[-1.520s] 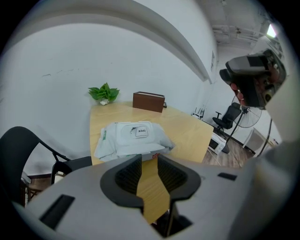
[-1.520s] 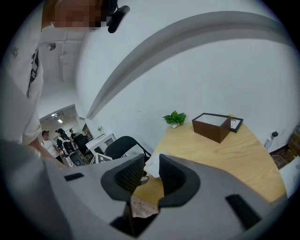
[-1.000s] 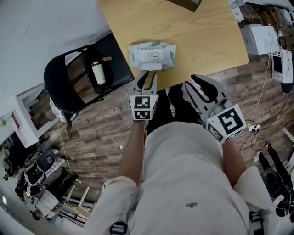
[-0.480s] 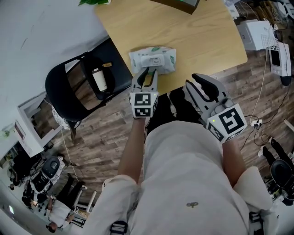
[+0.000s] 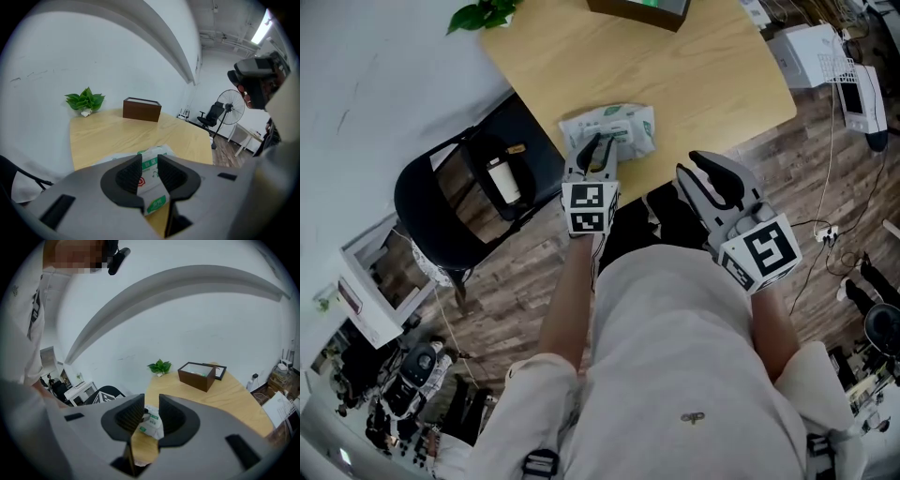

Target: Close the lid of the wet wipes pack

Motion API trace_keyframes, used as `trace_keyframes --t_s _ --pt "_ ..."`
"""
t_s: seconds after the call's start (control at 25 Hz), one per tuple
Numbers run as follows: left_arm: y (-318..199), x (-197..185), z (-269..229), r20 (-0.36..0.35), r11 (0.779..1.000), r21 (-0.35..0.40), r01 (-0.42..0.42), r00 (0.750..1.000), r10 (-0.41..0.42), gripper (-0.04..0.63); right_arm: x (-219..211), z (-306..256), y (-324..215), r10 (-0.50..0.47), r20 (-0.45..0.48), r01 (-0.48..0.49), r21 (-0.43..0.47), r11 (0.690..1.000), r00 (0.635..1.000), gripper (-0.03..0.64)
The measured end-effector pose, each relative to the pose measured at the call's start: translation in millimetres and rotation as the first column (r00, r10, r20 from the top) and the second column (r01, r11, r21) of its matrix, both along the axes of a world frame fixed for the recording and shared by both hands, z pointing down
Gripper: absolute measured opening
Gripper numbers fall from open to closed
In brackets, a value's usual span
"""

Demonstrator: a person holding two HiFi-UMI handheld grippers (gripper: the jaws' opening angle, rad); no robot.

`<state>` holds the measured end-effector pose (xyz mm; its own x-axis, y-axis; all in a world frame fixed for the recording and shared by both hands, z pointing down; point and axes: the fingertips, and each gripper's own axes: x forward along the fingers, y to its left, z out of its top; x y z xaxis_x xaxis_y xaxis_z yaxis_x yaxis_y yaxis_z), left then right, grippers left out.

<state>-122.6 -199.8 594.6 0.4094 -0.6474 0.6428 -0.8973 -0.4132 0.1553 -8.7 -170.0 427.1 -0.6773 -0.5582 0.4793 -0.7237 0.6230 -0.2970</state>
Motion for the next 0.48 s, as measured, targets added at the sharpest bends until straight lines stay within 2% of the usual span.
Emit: trace_keyframes --t_s 0.48 --pt "-15 -3 13 0.018 0.997 -0.029 -0.075 0.997 0.075 0.057 -7 2 0 0.088 -0.021 -0.088 -0.006 0.996 0.996 0.089"
